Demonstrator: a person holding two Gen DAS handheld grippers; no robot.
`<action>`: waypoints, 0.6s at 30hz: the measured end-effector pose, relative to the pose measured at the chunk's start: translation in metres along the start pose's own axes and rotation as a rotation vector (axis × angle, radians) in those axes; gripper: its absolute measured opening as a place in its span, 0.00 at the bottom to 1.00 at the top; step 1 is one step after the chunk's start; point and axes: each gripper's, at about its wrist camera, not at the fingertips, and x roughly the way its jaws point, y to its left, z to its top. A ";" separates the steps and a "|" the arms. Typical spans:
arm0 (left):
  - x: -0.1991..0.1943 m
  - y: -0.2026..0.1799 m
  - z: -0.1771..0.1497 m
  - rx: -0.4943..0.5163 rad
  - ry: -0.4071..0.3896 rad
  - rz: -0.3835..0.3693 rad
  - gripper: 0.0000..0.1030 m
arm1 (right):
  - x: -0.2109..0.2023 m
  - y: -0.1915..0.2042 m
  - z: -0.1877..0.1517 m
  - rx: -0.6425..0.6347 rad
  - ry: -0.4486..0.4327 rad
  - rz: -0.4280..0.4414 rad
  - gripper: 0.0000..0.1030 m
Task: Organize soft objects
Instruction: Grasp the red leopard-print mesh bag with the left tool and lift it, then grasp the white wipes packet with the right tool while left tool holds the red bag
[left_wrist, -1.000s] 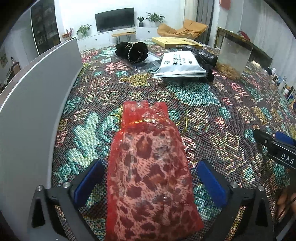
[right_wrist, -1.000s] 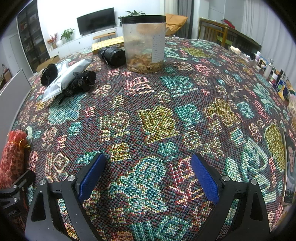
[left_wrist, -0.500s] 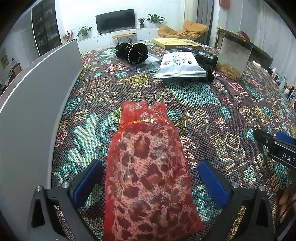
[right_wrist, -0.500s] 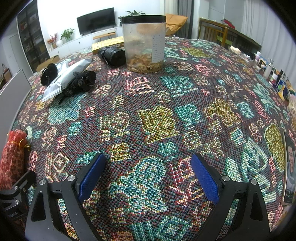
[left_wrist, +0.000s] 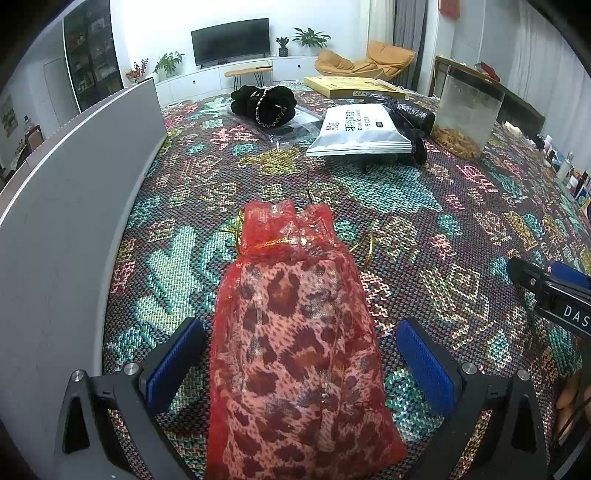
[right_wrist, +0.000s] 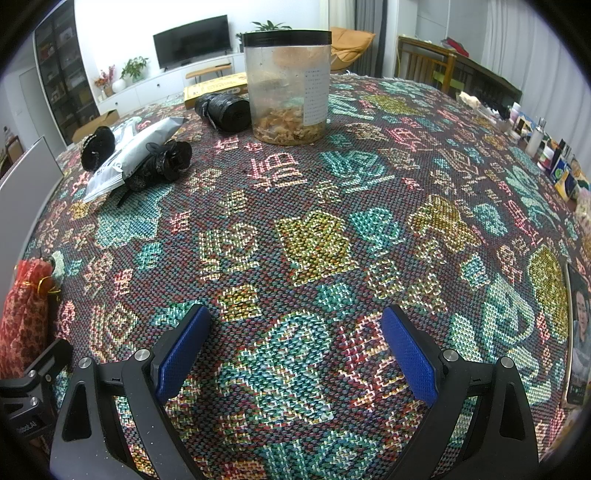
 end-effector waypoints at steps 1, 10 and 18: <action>0.000 0.000 0.000 0.000 0.000 0.000 1.00 | 0.000 0.000 0.000 0.000 0.000 0.000 0.93; 0.000 0.000 0.000 0.000 0.000 0.000 1.00 | 0.000 0.000 0.000 -0.002 0.001 -0.002 0.93; 0.000 0.000 0.000 0.000 -0.001 0.000 1.00 | -0.007 0.004 0.028 0.022 -0.014 0.067 0.90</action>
